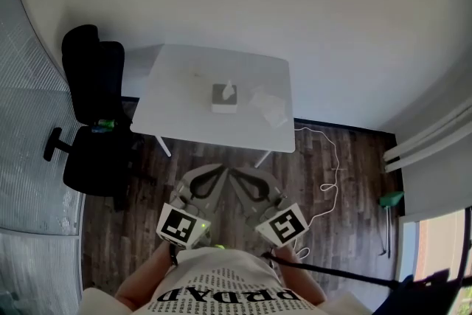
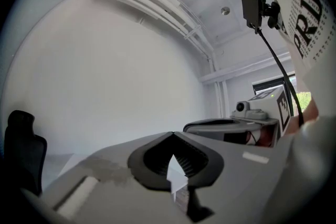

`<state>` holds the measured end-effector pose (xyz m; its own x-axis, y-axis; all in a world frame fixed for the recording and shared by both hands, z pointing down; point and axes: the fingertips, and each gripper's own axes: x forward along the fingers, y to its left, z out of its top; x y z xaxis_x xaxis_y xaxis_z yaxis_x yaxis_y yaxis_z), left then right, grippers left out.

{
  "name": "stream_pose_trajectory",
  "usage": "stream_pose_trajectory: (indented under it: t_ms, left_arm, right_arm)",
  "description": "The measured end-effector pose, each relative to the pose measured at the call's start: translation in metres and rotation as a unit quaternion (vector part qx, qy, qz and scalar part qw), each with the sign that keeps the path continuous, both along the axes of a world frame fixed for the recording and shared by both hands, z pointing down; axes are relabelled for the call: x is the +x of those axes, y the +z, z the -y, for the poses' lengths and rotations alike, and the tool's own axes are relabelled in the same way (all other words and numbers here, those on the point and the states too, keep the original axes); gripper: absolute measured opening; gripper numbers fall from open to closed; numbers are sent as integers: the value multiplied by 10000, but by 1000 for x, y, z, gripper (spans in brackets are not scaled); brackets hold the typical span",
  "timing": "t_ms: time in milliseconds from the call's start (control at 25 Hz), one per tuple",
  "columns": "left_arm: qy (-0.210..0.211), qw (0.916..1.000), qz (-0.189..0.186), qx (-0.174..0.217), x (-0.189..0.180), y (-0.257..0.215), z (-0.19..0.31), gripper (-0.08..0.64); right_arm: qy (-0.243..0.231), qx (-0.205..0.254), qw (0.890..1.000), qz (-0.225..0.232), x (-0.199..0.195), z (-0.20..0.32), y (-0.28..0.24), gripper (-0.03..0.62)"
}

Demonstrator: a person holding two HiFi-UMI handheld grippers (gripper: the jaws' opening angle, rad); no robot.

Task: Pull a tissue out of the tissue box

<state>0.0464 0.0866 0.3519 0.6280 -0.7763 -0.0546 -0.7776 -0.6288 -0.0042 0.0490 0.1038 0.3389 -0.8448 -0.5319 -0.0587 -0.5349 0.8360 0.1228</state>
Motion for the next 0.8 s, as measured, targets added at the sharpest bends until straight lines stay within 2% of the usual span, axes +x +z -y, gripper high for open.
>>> stream_pose_trajectory:
  t_ms: [400, 800]
  left_arm:
    - [338, 9994, 58, 83, -33, -15, 91, 6]
    - [474, 9988, -68, 71, -73, -10, 148, 6]
  right_arm:
    - [413, 75, 9990, 162, -33, 93, -18, 9]
    - [580, 99, 9981, 157, -73, 152, -11, 9]
